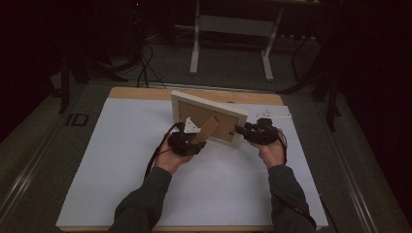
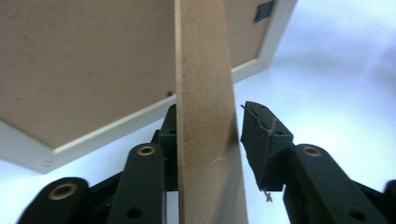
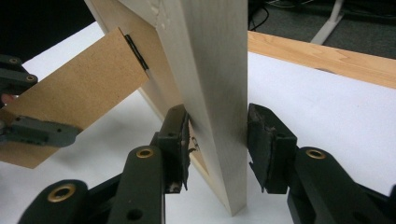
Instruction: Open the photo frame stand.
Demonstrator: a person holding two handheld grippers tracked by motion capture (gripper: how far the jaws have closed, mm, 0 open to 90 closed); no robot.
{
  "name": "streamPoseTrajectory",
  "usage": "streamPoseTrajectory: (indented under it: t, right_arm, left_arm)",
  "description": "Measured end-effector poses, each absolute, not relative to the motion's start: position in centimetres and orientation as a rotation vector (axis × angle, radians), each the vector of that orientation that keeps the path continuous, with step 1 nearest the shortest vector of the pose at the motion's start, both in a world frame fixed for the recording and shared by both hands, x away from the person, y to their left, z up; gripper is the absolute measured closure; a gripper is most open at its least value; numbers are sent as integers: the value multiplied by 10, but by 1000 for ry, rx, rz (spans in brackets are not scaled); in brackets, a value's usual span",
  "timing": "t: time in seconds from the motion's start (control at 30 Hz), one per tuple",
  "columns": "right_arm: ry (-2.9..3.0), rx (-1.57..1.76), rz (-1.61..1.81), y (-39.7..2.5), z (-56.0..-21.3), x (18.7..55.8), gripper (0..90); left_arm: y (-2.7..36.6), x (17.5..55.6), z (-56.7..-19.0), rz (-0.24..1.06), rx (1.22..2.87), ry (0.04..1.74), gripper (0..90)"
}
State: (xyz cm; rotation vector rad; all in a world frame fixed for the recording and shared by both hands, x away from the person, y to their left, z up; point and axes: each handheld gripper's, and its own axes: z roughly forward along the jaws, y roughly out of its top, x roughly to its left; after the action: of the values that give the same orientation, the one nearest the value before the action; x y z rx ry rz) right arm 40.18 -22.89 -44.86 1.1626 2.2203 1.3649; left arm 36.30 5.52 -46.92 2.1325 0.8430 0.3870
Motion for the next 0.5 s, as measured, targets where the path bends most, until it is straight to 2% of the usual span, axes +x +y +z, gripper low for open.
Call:
streamPoseTrajectory:
  t: [0.23,0.5]
  right_arm:
    - [2229,1161,1409,-230,-452,400,578]
    - [2239,1152,1422,-229,-455,397,566]
  left_arm:
    - [60,357,-471,339,2125,832,590]
    - [68,351,-473,312,2103,840,610]
